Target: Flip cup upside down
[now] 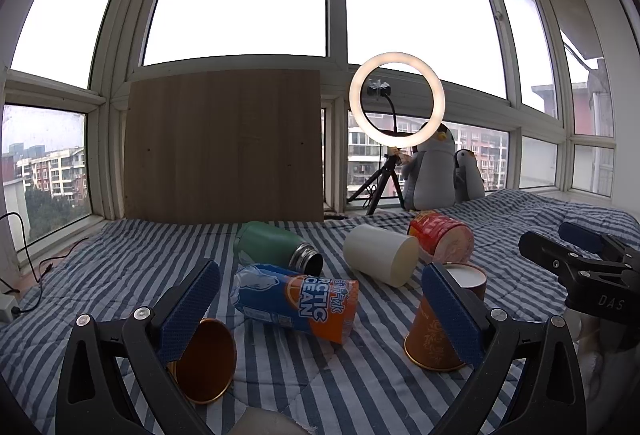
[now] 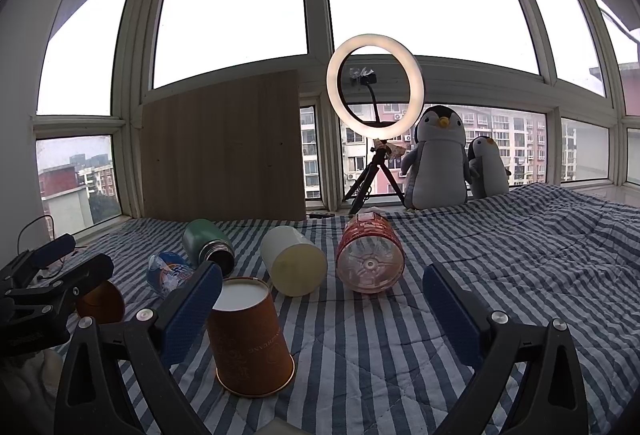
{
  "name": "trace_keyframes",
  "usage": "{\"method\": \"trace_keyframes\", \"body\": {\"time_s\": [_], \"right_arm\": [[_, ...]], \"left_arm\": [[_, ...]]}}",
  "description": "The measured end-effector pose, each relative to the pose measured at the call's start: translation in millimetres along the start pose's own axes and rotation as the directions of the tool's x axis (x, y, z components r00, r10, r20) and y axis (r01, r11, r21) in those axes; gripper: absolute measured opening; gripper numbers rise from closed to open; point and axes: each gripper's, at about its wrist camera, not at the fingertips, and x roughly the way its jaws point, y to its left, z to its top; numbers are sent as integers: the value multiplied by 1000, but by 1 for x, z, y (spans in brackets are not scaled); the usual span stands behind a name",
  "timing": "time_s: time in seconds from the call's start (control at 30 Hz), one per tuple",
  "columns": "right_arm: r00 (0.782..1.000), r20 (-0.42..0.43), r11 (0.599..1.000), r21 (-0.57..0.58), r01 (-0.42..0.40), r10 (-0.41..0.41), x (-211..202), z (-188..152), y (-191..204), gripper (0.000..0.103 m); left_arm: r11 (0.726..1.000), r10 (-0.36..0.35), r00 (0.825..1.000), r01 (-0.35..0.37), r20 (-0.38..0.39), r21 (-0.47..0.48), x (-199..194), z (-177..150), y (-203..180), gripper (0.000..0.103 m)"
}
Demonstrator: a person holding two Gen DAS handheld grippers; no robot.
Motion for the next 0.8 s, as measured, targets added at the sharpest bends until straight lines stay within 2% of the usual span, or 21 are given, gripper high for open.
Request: {"method": "trace_keyframes", "body": {"time_s": [0.8], "right_arm": [[1000,0,1000,1,1,-1,0,-1,1,100]], "left_arm": [[1000,3,1000,-3,2,6,-1,-1,-1,102]]}}
